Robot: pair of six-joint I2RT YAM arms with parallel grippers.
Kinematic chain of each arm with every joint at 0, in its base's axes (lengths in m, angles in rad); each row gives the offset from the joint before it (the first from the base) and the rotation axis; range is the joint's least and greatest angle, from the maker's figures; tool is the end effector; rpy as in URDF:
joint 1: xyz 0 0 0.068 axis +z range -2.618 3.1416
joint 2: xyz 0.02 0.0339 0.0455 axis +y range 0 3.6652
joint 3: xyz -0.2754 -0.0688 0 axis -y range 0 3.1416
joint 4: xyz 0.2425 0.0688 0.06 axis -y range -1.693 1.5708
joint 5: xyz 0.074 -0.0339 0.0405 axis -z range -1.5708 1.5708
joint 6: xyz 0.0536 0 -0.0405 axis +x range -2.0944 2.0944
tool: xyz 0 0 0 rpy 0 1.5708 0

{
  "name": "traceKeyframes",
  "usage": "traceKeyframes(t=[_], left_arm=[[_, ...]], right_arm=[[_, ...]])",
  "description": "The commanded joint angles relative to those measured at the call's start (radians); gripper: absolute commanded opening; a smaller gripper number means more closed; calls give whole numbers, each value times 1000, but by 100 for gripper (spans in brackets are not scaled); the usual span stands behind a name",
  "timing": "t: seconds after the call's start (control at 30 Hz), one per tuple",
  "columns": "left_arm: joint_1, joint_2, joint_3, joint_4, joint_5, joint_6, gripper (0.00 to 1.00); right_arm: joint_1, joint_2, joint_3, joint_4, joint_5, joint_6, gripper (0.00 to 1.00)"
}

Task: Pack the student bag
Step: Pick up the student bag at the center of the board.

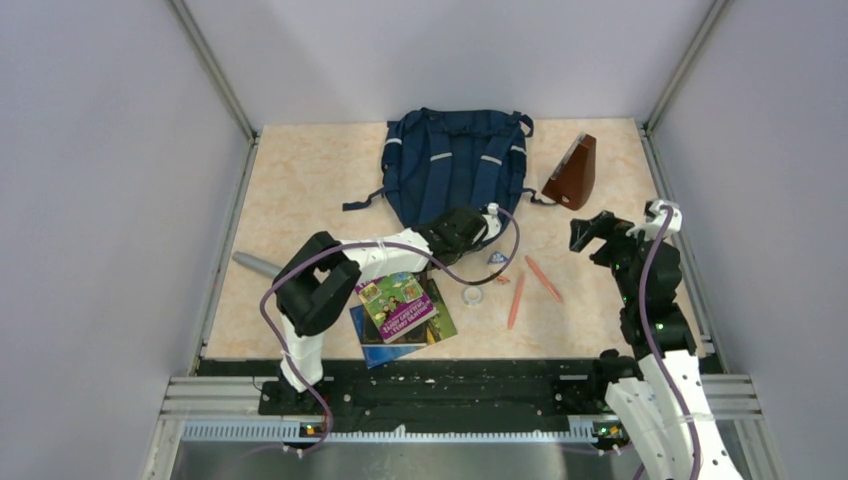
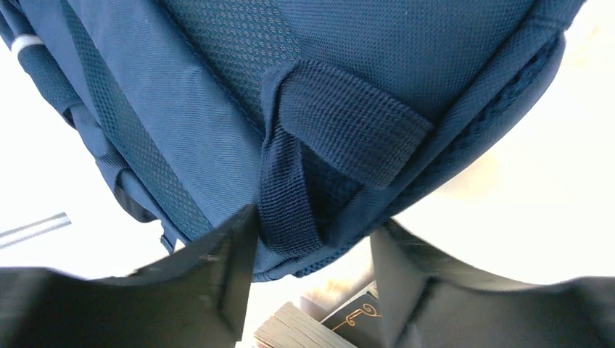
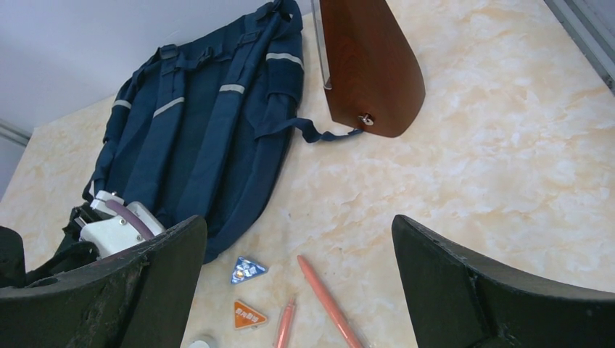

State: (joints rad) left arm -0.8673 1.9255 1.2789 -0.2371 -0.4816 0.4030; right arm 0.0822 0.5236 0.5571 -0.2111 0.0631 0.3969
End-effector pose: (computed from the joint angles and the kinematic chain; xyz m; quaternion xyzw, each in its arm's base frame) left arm 0.2922 -0.3061 0.1796 0.4778 0.7837 0.1433 0.3700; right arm 0.1471 0.0087 0.2968 0.1401 0.7540 0.1287 0.6287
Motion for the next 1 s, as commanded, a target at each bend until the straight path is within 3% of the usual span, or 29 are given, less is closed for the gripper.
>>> traceKeyframes(t=[0.0, 0.17, 0.3, 0.67, 0.97], left_arm=[[3, -1, 51, 21, -62, -31, 49], [7, -59, 70, 11, -111, -45, 14], [7, -149, 118, -47, -142, -72, 0], [30, -449, 251, -247, -25, -218, 0], [56, -654, 192, -245, 186, -359, 0]], right_arm=[[-4, -23, 17, 14, 22, 10, 96], [-3, -24, 15, 13, 23, 7, 96], [-3, -22, 15, 12, 18, 0, 95], [-4, 19, 34, 28, -57, -36, 99], [-3, 42, 28, 121, -372, -35, 99]])
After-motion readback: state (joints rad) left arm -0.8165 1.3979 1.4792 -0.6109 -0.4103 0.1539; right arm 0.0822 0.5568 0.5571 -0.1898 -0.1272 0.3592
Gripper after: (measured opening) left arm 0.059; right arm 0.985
